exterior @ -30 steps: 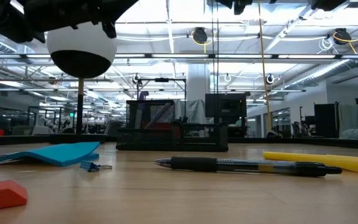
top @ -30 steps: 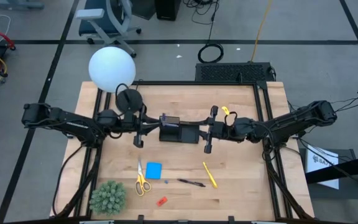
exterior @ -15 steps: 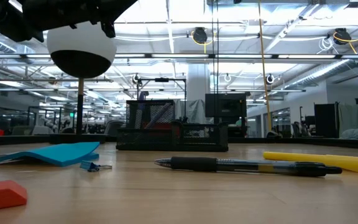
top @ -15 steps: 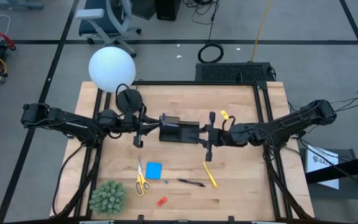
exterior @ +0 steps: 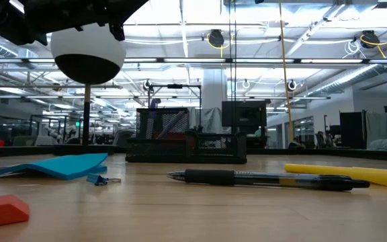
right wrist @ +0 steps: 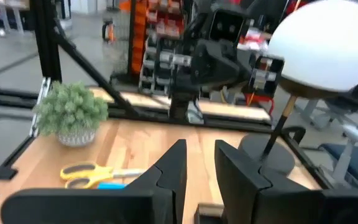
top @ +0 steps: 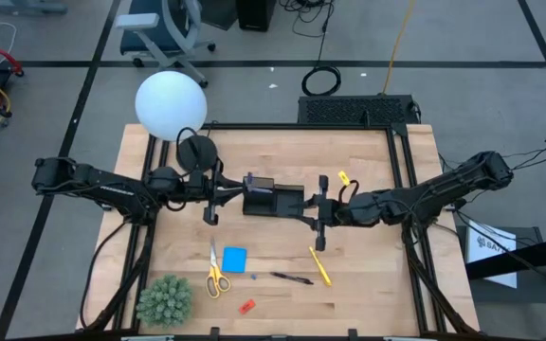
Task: Pick and place office supplies into organizer
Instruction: Put the black pen into the black desk organizer
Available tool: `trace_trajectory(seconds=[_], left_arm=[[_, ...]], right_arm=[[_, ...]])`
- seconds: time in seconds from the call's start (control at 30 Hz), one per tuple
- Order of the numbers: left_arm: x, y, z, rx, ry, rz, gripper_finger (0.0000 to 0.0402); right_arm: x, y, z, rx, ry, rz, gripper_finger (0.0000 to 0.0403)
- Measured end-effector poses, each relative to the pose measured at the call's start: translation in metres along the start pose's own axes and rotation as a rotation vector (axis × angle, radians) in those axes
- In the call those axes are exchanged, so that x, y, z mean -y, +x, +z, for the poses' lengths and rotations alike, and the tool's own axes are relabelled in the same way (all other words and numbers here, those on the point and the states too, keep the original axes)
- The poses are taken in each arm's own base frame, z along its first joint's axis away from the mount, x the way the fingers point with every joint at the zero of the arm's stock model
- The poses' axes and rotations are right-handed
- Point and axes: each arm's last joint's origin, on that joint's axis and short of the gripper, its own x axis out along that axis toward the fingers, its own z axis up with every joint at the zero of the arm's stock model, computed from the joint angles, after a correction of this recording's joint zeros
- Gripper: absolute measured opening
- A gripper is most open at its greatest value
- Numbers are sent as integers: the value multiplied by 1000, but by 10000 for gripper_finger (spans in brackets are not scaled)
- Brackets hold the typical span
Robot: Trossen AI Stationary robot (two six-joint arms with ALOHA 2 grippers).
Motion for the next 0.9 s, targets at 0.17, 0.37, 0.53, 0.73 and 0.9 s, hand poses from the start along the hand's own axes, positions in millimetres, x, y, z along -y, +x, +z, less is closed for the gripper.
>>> trace_trajectory(seconds=[0.17,0.37,0.53,0.73,0.9], left_arm=[[0,0,0,0,0,0,63],[0,0,0,0,6,1,63],[0,0,0,-4,7,1,63],[0,0,-1,-8,8,12,63],[0,0,-1,-8,8,14,63]], right_arm=[[-1,5,5,-130,19,-40,73],[-12,23,0,-229,10,-22,73],[-24,36,-4,-355,33,26,73],[-41,40,-10,-459,73,107,73],[-42,37,-15,-526,130,146,73]])
